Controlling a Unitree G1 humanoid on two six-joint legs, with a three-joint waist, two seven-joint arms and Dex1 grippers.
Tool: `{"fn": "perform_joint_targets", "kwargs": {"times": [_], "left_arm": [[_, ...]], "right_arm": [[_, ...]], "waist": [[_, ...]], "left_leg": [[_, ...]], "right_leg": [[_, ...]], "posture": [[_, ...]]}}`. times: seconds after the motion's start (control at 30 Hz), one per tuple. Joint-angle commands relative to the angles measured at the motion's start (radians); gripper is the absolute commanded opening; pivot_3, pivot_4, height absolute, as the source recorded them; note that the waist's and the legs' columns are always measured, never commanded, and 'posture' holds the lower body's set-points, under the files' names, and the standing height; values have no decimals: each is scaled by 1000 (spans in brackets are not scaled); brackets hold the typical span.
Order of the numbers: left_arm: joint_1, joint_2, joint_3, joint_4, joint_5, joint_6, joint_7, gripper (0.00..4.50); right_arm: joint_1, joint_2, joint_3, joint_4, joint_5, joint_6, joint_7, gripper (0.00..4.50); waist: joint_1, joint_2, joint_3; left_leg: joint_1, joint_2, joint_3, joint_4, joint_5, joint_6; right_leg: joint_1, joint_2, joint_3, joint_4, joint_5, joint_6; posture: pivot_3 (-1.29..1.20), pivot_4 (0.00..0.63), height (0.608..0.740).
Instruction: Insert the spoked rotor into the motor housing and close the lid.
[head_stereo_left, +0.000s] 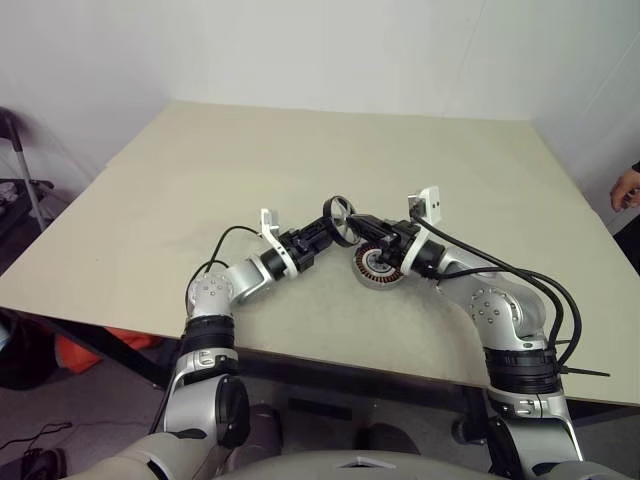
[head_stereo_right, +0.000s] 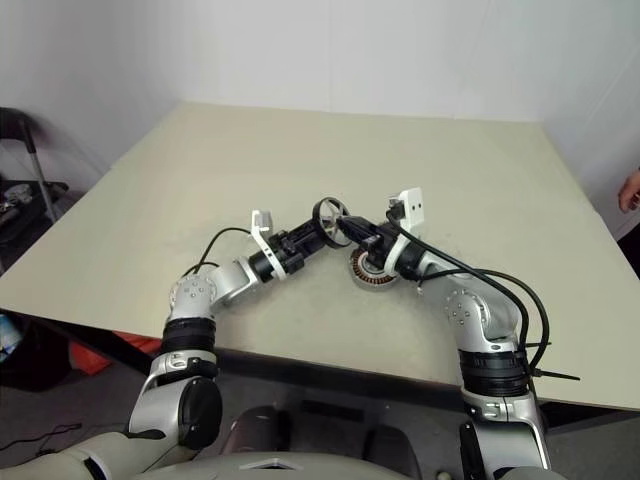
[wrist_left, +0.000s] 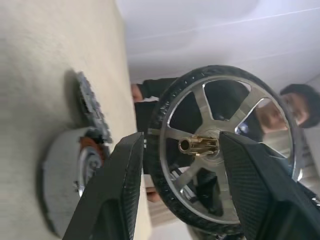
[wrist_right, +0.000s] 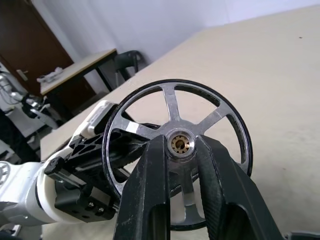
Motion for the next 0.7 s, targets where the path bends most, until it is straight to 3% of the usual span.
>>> {"fn": "perform_joint_targets", "kwargs": {"times": [0.03,0.17,0.7], "left_arm": [[-6,1,-22,-24,-5,-16,-36,2714],[-22,1,-18,18,22,-33,-1,3701],[-6,45,-33,54,106,-144,-16,3701]], "right_arm": [[-24,5,-3,-9,-2,-11,-2,436],[-25,8,-3,-9,-2,-8,-5,436],[-31,6,-9,-3,6,4,-5,436]], "waist": [[0,0,0],[0,0,0],[0,0,0]], "left_leg": [[0,0,0,0,0,0],[0,0,0,0,0,0],[0,0,0,0,0,0]], "right_leg": [[0,0,0,0,0,0],[0,0,0,0,0,0],[0,0,0,0,0,0]], "posture": [[0,0,740],[0,0,740],[0,0,740]]}}
